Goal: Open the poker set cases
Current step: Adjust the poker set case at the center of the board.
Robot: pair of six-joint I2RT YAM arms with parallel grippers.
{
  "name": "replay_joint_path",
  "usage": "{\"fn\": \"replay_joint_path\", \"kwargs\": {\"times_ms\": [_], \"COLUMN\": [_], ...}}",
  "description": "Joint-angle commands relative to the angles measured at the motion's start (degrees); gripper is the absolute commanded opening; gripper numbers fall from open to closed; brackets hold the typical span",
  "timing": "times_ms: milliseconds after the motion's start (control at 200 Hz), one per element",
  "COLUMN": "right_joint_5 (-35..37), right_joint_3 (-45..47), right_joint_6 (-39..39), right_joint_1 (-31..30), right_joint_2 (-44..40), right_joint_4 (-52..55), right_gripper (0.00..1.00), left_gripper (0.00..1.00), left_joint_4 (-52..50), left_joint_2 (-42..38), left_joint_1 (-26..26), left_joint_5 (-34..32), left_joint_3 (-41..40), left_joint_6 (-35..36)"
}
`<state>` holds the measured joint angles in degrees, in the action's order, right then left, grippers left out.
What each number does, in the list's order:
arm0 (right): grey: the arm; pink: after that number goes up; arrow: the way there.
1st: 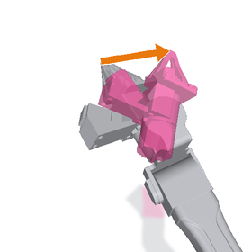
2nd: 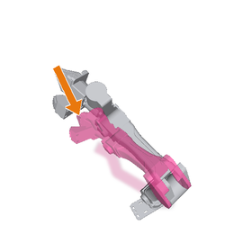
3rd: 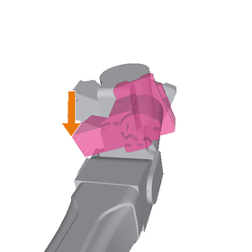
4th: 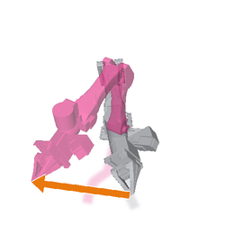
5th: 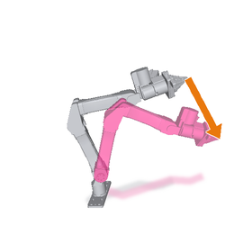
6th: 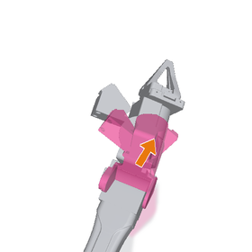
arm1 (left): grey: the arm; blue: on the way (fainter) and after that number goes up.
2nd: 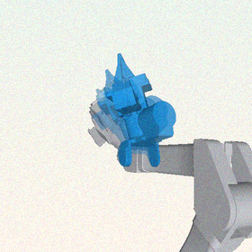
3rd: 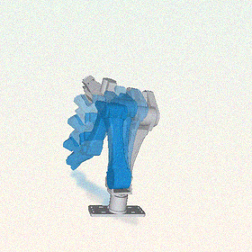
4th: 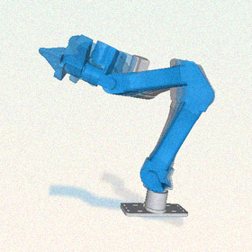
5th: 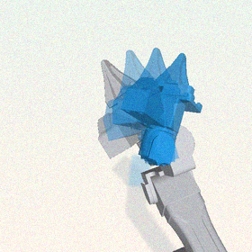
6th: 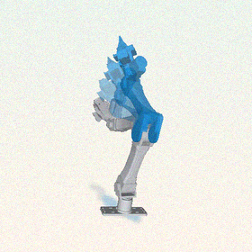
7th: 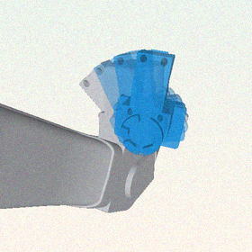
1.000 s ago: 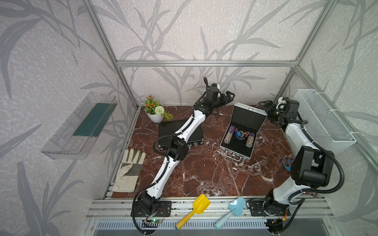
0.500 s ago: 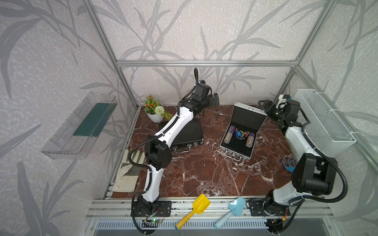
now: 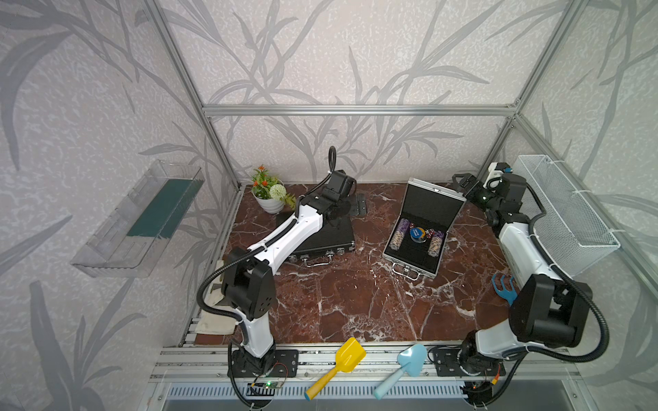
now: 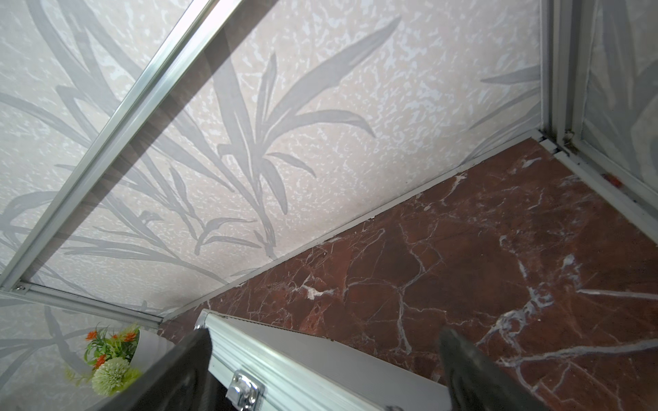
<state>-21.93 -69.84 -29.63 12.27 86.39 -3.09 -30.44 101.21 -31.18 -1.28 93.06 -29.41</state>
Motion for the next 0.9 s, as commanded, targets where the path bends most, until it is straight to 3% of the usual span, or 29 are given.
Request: {"fn": "replay_joint_path", "kwargs": {"times_ms": [0,170,310,395,585,770,895], "right_joint_5": [2.7,6.1,9.7,8.0,5.4,0.2,-2.6], "right_joint_3": [-0.7,2.3,1.2,1.1,1.3,6.9,6.1], "right_joint_6": [4.4,10.9,12.4,12.0,14.0,8.0,8.3], "right_joint_1": [-0.2,-3.9,-5.2,-5.5,-13.4,-13.9,-13.9], "right_joint_2": [-4.3,-11.0,-12.2,-12.6,-16.5,-13.3,-6.0], "right_joint_4": [1.2,2.9,6.2,7.0,15.7,11.3,9.1], "right_gripper": [0.99,0.99,0.99,0.99,0.99,0.91,0.87], "left_gripper": [1.0,1.0,0.99,0.99,0.99,0.99,1.0], "left_joint_4": [-1.6,1.0,2.1,2.2,2.1,0.3,-0.1], "left_joint_2": [-7.4,-15.8,-18.1,-17.8,-19.0,-23.7,-27.5], "left_joint_1": [0.1,2.1,5.7,5.6,6.6,11.6,16.0], "left_joint_5": [-7.8,-15.5,-12.0,-5.9,-8.2,-11.6,-12.5], "left_joint_3": [-1.7,-13.6,-19.1,-20.2,-23.6,-27.4,-31.6], "left_joint_6": [1.8,1.1,-2.1,-1.9,-3.6,-5.4,-6.0]}}
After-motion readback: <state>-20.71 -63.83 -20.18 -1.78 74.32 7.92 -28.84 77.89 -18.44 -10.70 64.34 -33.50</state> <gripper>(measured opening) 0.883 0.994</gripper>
